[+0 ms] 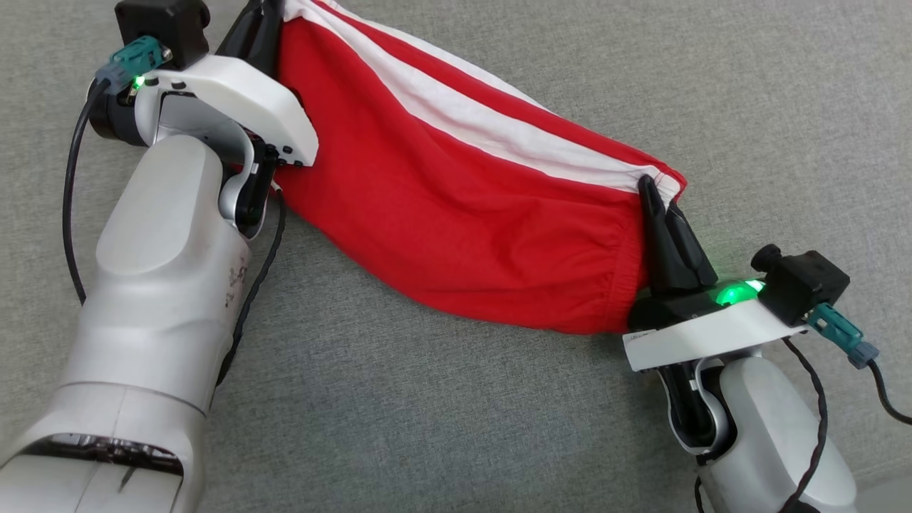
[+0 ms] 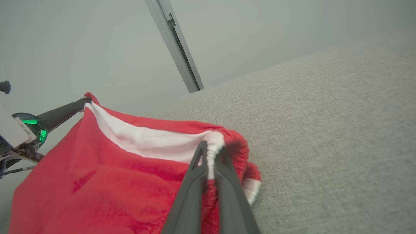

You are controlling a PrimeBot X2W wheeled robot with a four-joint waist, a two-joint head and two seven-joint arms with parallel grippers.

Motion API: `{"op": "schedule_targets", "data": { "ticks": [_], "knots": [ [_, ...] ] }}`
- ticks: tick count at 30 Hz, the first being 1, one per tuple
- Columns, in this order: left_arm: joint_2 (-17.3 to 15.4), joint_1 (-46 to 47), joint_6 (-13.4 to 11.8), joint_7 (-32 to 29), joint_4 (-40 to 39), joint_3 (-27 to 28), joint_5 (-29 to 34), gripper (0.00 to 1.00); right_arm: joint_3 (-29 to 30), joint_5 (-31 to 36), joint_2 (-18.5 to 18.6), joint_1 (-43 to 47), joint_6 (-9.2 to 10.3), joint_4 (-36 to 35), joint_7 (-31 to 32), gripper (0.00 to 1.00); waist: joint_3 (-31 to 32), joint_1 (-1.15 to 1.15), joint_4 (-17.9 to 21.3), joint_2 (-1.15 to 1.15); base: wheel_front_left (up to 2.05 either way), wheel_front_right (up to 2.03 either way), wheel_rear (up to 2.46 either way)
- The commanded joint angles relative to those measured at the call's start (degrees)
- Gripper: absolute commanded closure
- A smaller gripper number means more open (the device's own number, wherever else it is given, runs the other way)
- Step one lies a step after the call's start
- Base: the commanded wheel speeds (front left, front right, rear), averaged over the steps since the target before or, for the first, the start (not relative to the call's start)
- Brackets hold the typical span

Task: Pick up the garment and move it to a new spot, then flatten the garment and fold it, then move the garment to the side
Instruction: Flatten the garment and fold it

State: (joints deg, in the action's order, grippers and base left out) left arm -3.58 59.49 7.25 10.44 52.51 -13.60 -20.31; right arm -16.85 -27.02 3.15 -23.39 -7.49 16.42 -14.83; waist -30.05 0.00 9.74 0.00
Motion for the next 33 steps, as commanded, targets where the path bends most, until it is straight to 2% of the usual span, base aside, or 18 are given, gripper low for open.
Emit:
{"op": "schedule_targets", "data": {
  "ticks": [1,2,3,4,5,12,16,27,33],
  "knots": [
    [-0.3,1.7,0.2,0.5,2.0,-0.5,-0.5,1.00,-0.5,-0.5,0.0,-1.1,0.00,0.6,-0.4,1.00,-0.6,0.00,0.6,0.00,0.00,0.00,0.00],
    [-0.3,2.5,0.3,1.0,3.1,-0.9,-0.7,0.83,-0.8,-0.8,0.0,-1.4,0.00,0.9,-0.4,0.82,-0.8,0.00,0.7,0.00,0.00,0.00,0.00],
    [-0.2,3.0,0.3,1.3,4.2,-1.0,-1.3,0.42,-0.9,-0.8,0.0,-1.5,0.00,1.0,-0.4,0.56,-0.8,0.00,0.7,0.00,0.00,0.00,0.00],
    [-0.1,3.5,0.3,1.8,5.1,-1.4,-1.6,0.00,-0.9,-0.7,0.0,-1.7,0.00,0.9,-0.4,0.37,-0.9,0.00,0.8,0.00,0.00,0.00,0.00],
    [-0.1,3.8,0.3,2.2,5.7,-1.8,-2.1,0.00,-0.8,-0.5,0.0,-1.7,0.00,0.6,-0.4,0.00,-1.0,0.00,0.7,0.00,0.00,0.00,0.00],
    [-1.0,0.7,-0.1,4.7,5.7,-2.0,-2.6,0.00,1.5,4.0,1.6,1.8,0.00,-3.2,-0.4,0.00,0.5,0.00,-0.8,0.00,0.00,0.00,0.00],
    [-1.9,-3.1,-2.0,4.8,-0.5,-0.4,-1.2,0.00,2.8,5.9,2.6,4.1,0.00,-4.8,-0.4,0.00,1.4,0.00,-1.7,0.00,0.00,0.00,0.00],
    [-4.3,-24.4,-9.0,4.7,-26.4,6.9,5.5,0.00,8.4,13.5,4.1,8.7,0.00,-11.3,-0.4,0.00,4.8,0.00,-4.7,0.00,0.00,0.00,0.00],
    [-3.9,-34.6,-10.4,4.7,-36.0,8.7,7.8,0.00,8.9,15.8,4.9,9.3,0.00,-12.6,0.2,0.00,7.2,0.00,-6.3,0.00,0.00,0.00,0.00]
  ]
}}
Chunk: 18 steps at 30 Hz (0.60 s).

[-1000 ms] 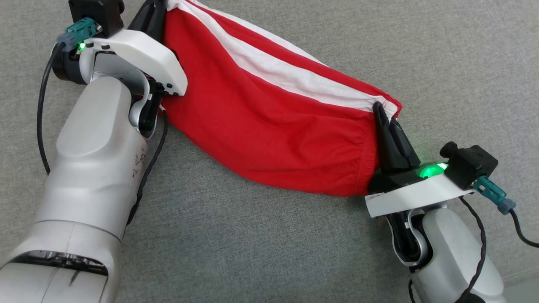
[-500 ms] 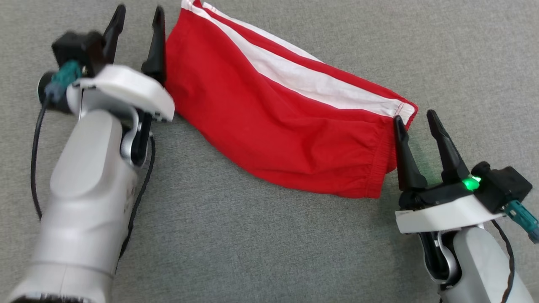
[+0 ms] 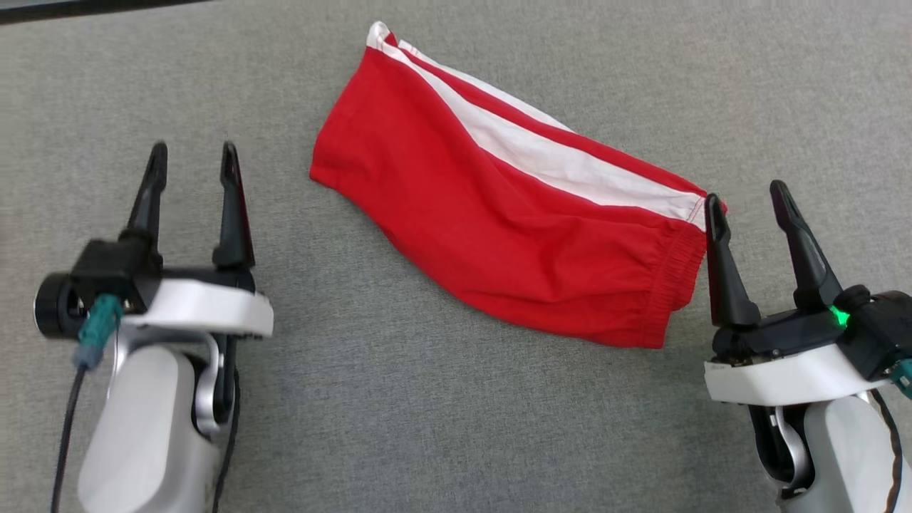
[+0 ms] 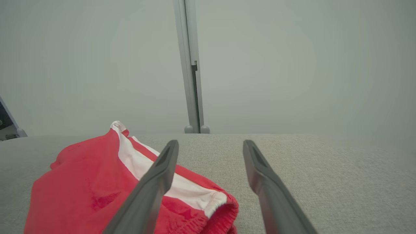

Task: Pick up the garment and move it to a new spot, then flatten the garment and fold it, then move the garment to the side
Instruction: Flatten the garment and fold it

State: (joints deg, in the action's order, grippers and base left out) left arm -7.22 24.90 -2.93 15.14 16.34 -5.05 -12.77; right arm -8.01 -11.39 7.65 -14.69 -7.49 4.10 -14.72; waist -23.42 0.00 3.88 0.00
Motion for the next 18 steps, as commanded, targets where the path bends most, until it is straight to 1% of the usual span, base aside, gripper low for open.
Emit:
{"op": "schedule_targets", "data": {
  "ticks": [1,5,9,13,18],
  "knots": [
    [-0.1,-1.6,-0.1,0.0,-1.1,0.2,0.5,0.00,0.2,0.2,0.4,0.8,0.00,-0.2,0.2,0.00,1.1,0.00,-0.7,0.00,0.00,0.00,0.00],
    [0.0,-7.6,-0.3,0.0,-4.6,0.5,1.3,0.00,0.2,0.7,0.6,2.2,0.00,0.0,1.0,0.00,3.1,0.00,-1.4,0.00,0.00,0.00,0.00],
    [0.5,-12.2,-1.1,0.0,-7.3,0.4,1.7,0.00,0.4,0.5,0.7,4.1,0.00,0.1,1.5,0.00,4.8,0.00,-2.1,0.00,0.00,0.00,0.00],
    [0.5,-14.1,-1.1,0.0,-8.7,0.7,1.2,0.00,0.9,-0.3,0.4,5.2,0.00,-0.4,1.8,0.00,5.5,0.00,-2.5,0.00,0.00,0.00,0.00],
    [0.3,-14.6,-0.8,0.0,-8.6,0.7,1.0,0.00,1.6,-0.6,-0.2,5.5,0.00,-0.9,1.8,0.00,5.6,0.00,-2.6,0.00,0.00,0.00,0.00]
  ]
}}
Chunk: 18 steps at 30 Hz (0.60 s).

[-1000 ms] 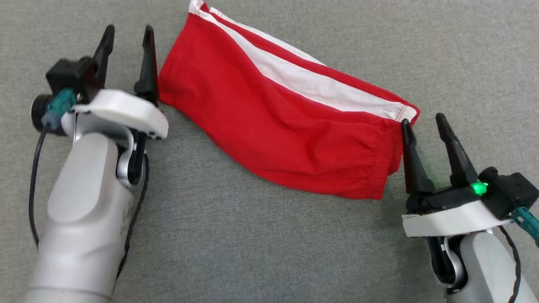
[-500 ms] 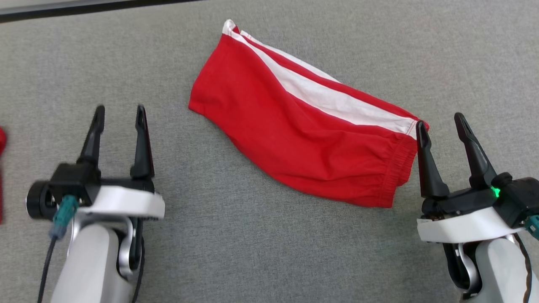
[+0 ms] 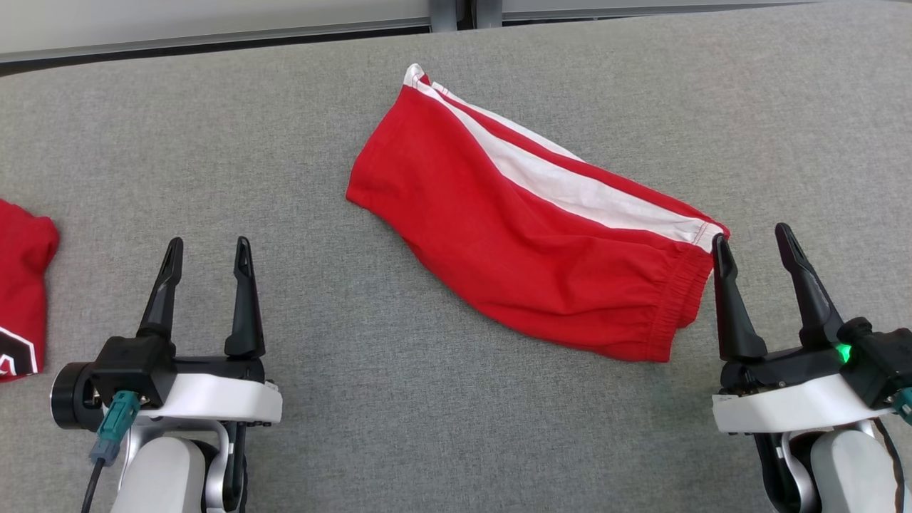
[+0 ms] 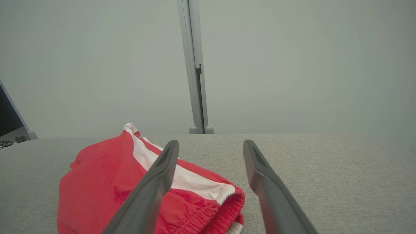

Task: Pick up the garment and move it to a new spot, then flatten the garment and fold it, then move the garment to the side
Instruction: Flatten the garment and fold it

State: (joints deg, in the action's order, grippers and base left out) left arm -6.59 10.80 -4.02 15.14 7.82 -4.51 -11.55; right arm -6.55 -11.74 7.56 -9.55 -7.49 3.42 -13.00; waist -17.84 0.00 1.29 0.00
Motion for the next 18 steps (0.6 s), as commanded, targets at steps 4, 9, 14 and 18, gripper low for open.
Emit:
{"op": "schedule_targets", "data": {
  "ticks": [4,9,14,18],
  "knots": [
    [-0.2,-0.5,0.2,0.0,0.3,-0.2,-0.2,0.00,0.3,-0.4,-0.2,0.3,0.00,-0.4,0.3,0.00,0.0,0.00,0.0,0.00,0.00,0.00,0.00],
    [0.0,0.0,0.3,0.0,0.6,-0.7,-0.1,0.00,0.5,-0.8,-0.2,0.2,0.00,-0.4,0.4,0.00,0.0,0.00,-0.2,0.00,0.00,0.00,0.00],
    [0.1,2.3,1.2,-0.5,0.8,-2.2,0.0,0.00,0.5,-0.7,-0.2,-0.3,0.00,-0.7,0.5,0.00,-0.9,0.00,-0.2,0.00,0.00,0.00,0.00],
    [0.5,7.6,3.8,-2.3,2.3,-5.0,-0.2,0.00,0.2,-1.0,-0.3,-1.4,0.00,-1.1,0.5,0.00,-3.1,0.00,0.2,0.00,0.00,0.00,0.00]
  ]
}}
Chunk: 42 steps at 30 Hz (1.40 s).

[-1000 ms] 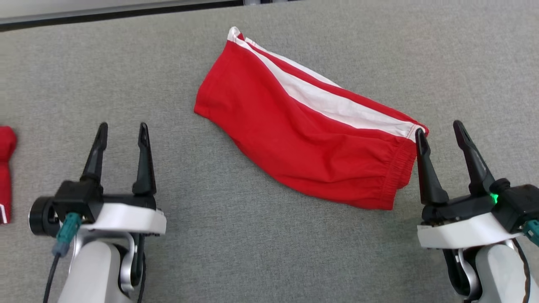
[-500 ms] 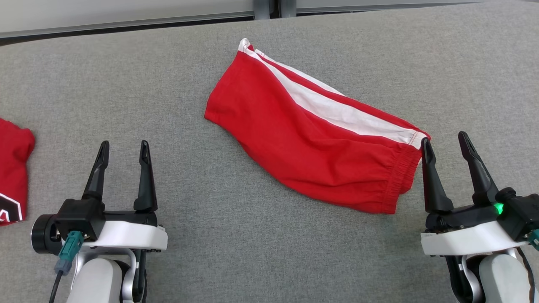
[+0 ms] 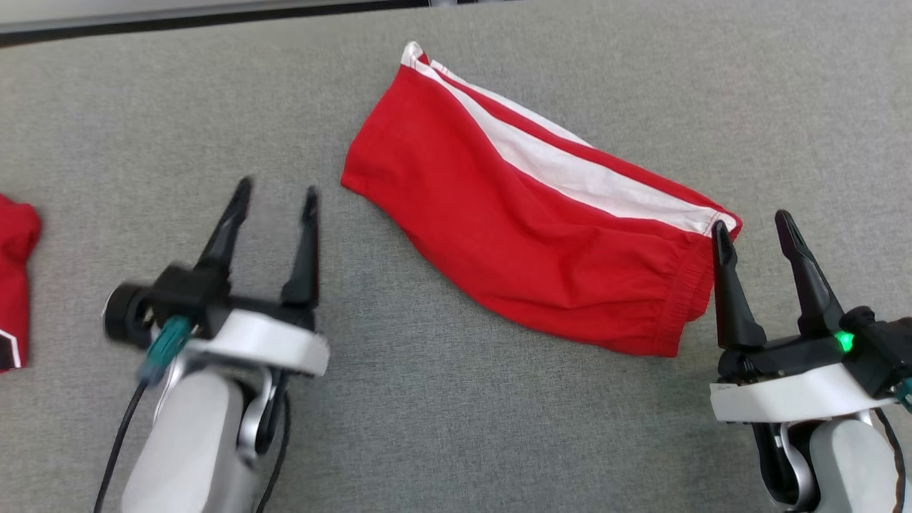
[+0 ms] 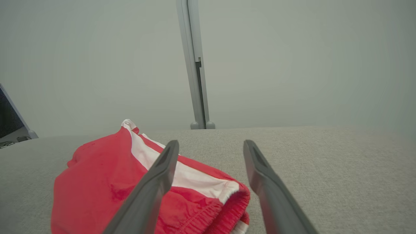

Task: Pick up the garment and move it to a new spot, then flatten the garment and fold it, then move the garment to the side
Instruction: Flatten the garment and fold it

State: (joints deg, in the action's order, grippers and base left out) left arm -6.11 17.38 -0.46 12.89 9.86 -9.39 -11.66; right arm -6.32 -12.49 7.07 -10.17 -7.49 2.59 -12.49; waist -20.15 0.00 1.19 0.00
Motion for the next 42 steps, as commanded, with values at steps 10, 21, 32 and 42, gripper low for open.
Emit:
{"op": "schedule_targets", "data": {
  "ticks": [10,21,32,42],
  "knots": [
    [0.1,18.7,6.4,-8.6,19.7,-4.8,-2.7,0.00,-2.5,-1.0,-0.3,-3.3,0.00,1.3,-0.8,0.00,-5.2,0.00,4.6,0.00,0.00,0.00,0.00],
    [0.6,27.3,7.9,-16.6,39.5,-8.0,-7.9,1.00,-3.3,-2.1,-0.4,-4.0,0.00,3.3,-1.8,0.00,-5.1,0.00,6.3,0.00,0.00,0.00,0.00],
    [0.3,19.7,5.5,-5.7,38.2,-7.2,-10.3,1.00,-2.6,-2.3,0.1,-2.6,0.00,3.4,-1.8,0.00,-2.7,0.00,3.8,0.00,0.00,0.00,0.00],
    [0.7,3.7,1.7,-1.8,25.5,-5.5,-13.1,1.00,-1.0,-1.9,1.0,0.0,0.00,2.8,-0.5,0.00,0.7,0.00,-1.0,0.00,0.00,0.00,0.00]
  ]
}}
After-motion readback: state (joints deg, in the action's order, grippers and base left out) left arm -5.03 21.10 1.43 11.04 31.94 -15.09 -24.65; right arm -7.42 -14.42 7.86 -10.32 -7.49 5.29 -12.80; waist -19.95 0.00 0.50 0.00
